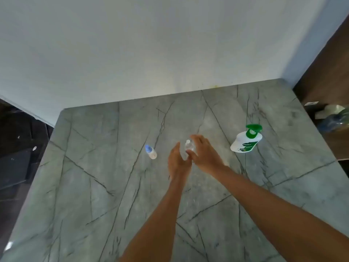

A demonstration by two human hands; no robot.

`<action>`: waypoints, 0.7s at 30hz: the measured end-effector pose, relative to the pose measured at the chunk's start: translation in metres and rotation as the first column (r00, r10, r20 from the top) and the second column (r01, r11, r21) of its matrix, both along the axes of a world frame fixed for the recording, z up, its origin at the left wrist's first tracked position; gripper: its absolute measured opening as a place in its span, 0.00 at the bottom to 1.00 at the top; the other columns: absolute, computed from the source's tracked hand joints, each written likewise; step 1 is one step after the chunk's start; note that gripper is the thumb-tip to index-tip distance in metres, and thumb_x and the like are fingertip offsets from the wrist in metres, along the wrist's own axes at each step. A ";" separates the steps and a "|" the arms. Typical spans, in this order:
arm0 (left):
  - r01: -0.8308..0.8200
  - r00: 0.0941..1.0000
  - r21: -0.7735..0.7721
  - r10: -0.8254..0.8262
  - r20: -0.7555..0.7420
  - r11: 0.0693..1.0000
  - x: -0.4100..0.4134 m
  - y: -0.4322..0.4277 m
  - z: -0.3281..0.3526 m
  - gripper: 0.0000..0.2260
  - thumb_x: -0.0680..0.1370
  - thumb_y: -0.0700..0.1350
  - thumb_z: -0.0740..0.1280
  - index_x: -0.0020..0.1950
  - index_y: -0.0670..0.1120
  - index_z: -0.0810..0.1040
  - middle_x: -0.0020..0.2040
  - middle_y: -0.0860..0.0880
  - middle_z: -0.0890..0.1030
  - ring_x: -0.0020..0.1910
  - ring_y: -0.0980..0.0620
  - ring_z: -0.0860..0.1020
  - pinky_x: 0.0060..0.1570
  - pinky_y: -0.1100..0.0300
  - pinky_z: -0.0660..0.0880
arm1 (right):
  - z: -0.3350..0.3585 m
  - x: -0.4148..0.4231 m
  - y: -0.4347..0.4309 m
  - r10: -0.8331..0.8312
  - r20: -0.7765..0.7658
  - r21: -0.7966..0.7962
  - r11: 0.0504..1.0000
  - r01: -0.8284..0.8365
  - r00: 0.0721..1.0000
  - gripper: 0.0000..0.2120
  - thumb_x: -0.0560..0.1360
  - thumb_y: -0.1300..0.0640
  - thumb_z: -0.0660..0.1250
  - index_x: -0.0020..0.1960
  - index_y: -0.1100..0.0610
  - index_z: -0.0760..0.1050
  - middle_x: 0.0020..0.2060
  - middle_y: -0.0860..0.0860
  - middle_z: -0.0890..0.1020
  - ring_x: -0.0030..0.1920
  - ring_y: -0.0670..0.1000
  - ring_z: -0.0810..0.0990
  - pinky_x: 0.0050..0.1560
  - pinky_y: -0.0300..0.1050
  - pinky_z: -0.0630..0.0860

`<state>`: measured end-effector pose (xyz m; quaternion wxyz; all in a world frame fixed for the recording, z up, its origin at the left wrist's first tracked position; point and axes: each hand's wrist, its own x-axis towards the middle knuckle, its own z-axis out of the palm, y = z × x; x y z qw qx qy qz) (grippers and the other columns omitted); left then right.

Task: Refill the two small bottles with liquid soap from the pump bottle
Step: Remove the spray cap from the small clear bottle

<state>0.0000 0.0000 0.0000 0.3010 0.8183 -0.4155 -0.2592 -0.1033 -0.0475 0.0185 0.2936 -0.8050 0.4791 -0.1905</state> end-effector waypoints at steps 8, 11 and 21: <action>-0.031 0.997 -0.123 0.022 -0.080 0.992 -0.001 -0.011 -0.002 0.12 0.72 0.41 0.71 0.54 0.52 0.79 0.43 0.59 0.80 0.41 0.62 0.78 0.41 0.65 0.74 | -0.010 0.006 -0.021 -0.012 0.073 0.061 0.998 0.008 0.997 0.10 0.77 0.55 0.66 0.57 0.57 0.76 0.52 0.51 0.78 0.50 0.50 0.77 0.50 0.43 0.74; 0.001 0.998 -0.110 -0.008 -0.058 0.994 -0.001 -0.004 -0.007 0.16 0.73 0.45 0.71 0.59 0.50 0.76 0.52 0.57 0.79 0.51 0.61 0.76 0.51 0.66 0.72 | -0.006 0.001 -0.025 -0.050 0.155 0.128 0.991 0.030 0.987 0.09 0.76 0.55 0.68 0.53 0.57 0.77 0.47 0.51 0.79 0.45 0.49 0.78 0.48 0.41 0.75; 0.228 0.973 -0.190 -0.230 0.013 0.955 0.009 0.040 0.011 0.16 0.76 0.52 0.68 0.62 0.51 0.73 0.55 0.57 0.79 0.53 0.58 0.77 0.53 0.65 0.73 | 0.031 -0.022 -0.013 0.034 0.106 0.184 0.981 -0.053 0.994 0.09 0.71 0.48 0.73 0.42 0.53 0.79 0.34 0.44 0.81 0.35 0.41 0.78 0.34 0.29 0.70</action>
